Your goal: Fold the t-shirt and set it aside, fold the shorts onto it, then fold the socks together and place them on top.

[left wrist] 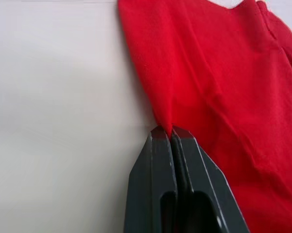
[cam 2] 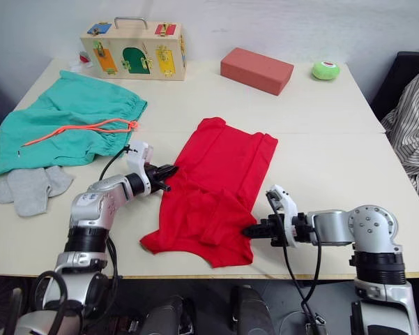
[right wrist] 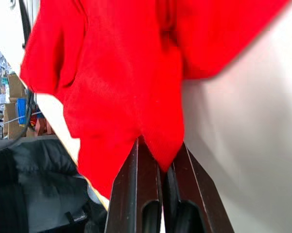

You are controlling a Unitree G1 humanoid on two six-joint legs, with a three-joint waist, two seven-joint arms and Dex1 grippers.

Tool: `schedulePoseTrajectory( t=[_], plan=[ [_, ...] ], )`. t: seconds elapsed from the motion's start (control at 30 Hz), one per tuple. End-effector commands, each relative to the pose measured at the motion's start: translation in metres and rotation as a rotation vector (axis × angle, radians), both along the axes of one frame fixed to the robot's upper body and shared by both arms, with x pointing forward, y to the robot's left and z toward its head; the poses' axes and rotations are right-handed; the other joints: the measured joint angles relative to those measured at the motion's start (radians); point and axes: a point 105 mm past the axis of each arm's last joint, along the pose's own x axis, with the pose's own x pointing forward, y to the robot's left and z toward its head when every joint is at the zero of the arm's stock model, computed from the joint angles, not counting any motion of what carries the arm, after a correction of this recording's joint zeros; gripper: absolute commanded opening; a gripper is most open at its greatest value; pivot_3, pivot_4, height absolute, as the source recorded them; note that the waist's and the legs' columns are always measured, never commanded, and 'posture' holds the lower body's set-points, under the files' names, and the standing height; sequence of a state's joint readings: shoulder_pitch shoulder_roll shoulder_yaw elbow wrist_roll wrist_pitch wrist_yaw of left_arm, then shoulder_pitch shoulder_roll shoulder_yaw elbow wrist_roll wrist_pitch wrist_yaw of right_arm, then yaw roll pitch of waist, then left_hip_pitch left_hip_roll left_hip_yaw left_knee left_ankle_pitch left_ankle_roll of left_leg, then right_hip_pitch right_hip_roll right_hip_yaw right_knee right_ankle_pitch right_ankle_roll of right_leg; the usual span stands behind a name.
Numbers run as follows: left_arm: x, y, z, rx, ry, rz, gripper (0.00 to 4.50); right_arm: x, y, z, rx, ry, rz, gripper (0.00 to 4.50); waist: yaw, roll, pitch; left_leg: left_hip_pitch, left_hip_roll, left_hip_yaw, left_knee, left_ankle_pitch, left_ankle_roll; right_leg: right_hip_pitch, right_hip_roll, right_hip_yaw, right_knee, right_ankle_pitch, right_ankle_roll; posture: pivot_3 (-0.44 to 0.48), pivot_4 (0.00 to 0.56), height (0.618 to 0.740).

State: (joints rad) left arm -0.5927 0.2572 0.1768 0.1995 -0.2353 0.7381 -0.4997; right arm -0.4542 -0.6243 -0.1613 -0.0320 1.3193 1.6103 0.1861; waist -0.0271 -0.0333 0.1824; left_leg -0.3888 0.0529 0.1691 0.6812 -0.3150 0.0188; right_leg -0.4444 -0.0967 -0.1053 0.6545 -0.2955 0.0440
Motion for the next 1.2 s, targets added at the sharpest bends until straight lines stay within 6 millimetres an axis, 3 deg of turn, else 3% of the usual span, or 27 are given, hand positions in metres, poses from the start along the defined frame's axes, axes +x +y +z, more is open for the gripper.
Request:
schedulePoseTrajectory(
  t=[0.03, 0.3, 0.47, 0.63, 0.77, 0.93, 1.03, 1.1, 1.13, 1.2],
  plan=[
    [-0.011, -0.003, 0.01, -0.02, -0.04, 0.073, 0.04, 0.01, -0.011, 0.005, -0.03, -0.023, -0.015, 0.0, 0.0, 0.0, 0.0, 0.0, 0.0, 0.0, 0.0, 0.0, 0.0, 0.0, 0.0, 0.0, 0.0, 0.0, 0.0, 0.0, 0.15, 0.74],
    [-0.033, -0.003, 0.018, -0.037, -0.129, 0.21, 0.04, 0.037, -0.026, 0.003, -0.109, -0.101, -0.005, 0.0, 0.002, 0.0, 0.0, 0.0, 0.0, 0.0, 0.0, 0.0, 0.0, 0.0, 0.0, 0.0, -0.001, 0.001, 0.002, 0.0, 0.15, 0.74],
    [-0.04, 0.004, 0.021, 0.033, -0.194, 0.174, 0.04, 0.037, -0.027, 0.003, -0.099, -0.136, 0.059, 0.0, 0.002, 0.0, 0.0, 0.0, 0.0, 0.0, 0.0, 0.0, 0.0, 0.001, 0.0, 0.0, -0.002, 0.001, 0.002, 0.0, 0.15, 0.74],
    [-0.053, 0.006, 0.018, 0.092, -0.202, 0.003, 0.04, 0.031, -0.026, 0.01, -0.064, -0.182, 0.096, 0.0, 0.004, 0.0, 0.0, 0.0, 0.0, 0.0, 0.0, 0.0, 0.0, 0.001, 0.0, -0.001, -0.002, 0.001, 0.002, 0.0, 0.15, 0.74],
    [-0.064, 0.021, 0.013, 0.221, -0.205, -0.14, 0.9, 0.015, -0.028, 0.023, -0.032, -0.268, 0.16, 0.99, 0.005, 0.002, 0.001, -0.001, 0.0, -0.001, -0.002, 0.0, 0.0, 0.0, 0.0, -0.002, -0.004, 0.001, 0.001, 0.0, 0.15, 0.74],
    [-0.079, 0.056, 0.009, 0.383, -0.201, -0.275, 2.49, -0.005, -0.059, 0.024, -0.201, -0.52, 0.324, 2.72, 0.022, 0.004, 0.002, -0.001, 0.0, -0.001, -0.002, -0.001, 0.0, 0.0, 0.0, -0.003, -0.007, 0.001, 0.001, 0.0, 0.15, 0.74],
    [-0.088, 0.077, 0.014, 0.58, -0.347, -0.417, 3.4, 0.0, -0.09, 0.029, -0.398, -0.893, 0.475, 3.76, 0.024, 0.004, 0.002, -0.001, 0.0, 0.0, -0.003, -0.003, 0.0, 0.001, 0.001, -0.002, -0.009, 0.001, 0.002, 0.0, 0.15, 0.74],
    [-0.097, 0.074, 0.016, 0.746, -0.517, -0.594, 4.03, 0.005, -0.106, 0.027, -0.561, -1.155, 0.63, 4.44, 0.024, 0.005, 0.003, 0.0, 0.0, 0.001, -0.003, -0.003, 0.0, 0.001, 0.001, -0.002, -0.009, 0.001, 0.002, 0.0, 0.15, 0.74],
    [-0.1, 0.072, 0.015, 0.793, -0.574, -0.664, 4.36, 0.005, -0.108, 0.024, -0.595, -1.232, 0.695, 4.5, 0.023, 0.005, 0.003, 0.0, 0.0, 0.003, -0.003, -0.004, 0.0, 0.001, 0.001, -0.002, -0.009, 0.001, 0.002, 0.0, 0.15, 0.74],
    [-0.102, 0.063, 0.008, 0.834, -0.64, -0.761, 4.48, 0.009, -0.108, 0.018, -0.628, -1.335, 0.759, 4.5, 0.023, 0.006, 0.003, 0.002, 0.0, 0.005, -0.004, -0.004, 0.001, 0.001, 0.001, -0.003, -0.01, 0.002, 0.003, 0.0, 0.15, 0.74]
  ],
)
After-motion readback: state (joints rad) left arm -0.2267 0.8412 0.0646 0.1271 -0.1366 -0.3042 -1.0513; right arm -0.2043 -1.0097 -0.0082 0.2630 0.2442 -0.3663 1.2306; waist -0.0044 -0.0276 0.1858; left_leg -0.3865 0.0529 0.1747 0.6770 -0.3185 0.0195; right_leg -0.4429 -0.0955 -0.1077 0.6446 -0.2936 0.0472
